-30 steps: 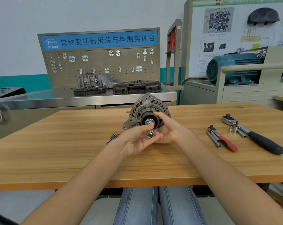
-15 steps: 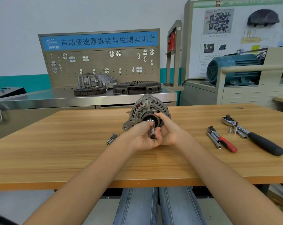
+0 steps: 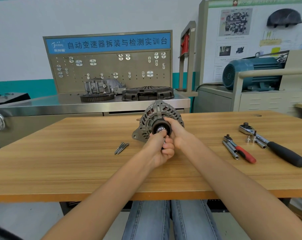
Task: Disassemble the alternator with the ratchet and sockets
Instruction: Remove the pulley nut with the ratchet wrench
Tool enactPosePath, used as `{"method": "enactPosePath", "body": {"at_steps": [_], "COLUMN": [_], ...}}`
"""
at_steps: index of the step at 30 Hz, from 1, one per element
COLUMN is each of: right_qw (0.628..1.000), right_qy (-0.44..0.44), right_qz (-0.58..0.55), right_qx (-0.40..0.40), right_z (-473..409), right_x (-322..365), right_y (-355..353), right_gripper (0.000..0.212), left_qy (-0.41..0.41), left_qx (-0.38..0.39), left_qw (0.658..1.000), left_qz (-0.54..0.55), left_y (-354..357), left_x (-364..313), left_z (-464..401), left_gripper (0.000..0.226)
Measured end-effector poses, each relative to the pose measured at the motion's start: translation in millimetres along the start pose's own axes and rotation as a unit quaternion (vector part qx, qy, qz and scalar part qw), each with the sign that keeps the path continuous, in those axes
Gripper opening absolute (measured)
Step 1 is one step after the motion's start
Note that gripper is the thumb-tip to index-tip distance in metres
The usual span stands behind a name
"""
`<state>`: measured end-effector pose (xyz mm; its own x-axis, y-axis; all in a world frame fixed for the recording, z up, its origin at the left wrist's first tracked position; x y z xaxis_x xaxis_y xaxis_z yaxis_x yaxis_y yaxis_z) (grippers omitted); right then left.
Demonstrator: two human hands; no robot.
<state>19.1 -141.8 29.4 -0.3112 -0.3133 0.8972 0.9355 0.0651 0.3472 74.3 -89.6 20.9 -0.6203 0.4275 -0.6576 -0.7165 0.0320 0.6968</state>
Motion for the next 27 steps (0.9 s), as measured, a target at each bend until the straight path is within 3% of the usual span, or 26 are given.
{"method": "enactPosePath", "body": {"at_steps": [6,12,19,21,24,27], "right_qw": [0.998,0.998,0.992,0.992,0.977,0.957], "right_qy": [-0.022,-0.009,0.077,0.077,0.021,0.017], "right_qz": [0.029,0.038,0.094,0.097,0.195,0.269], "right_qx": [-0.047,-0.055,0.024,0.002,-0.083,-0.111], "right_z": [-3,2,10,4,-10,-8], "right_x": [1,1,-14,-18,-14,-6], "right_y": [0,1,-14,-19,-30,-33], "right_gripper": [0.046,0.048,0.069,0.073,0.081,0.085], "left_qy": [-0.014,-0.038,-0.05,-0.052,-0.05,-0.045], "left_qx": [0.05,0.116,0.108,0.106,0.093,0.056], "left_qw": [0.994,0.965,0.969,0.97,0.974,0.985], "left_qz": [0.096,0.233,0.214,0.213,0.198,0.156], "left_y": [1,3,3,3,3,-1], "left_x": [4,11,11,11,10,7], "left_z": [1,5,7,7,7,8], "left_gripper": [0.041,0.047,0.045,0.046,0.046,0.043]}}
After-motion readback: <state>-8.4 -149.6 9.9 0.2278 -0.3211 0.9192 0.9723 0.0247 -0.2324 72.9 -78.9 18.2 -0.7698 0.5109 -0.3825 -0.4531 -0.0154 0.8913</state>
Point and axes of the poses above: each hand's wrist, its own z-axis away from the middle knuckle, its own y-axis out of the palm, x = y × z, the point moved 5 cm from there along -z, towards the middle knuckle, and after that the axes turned 9 degrees about z, right-handed, at the moved point
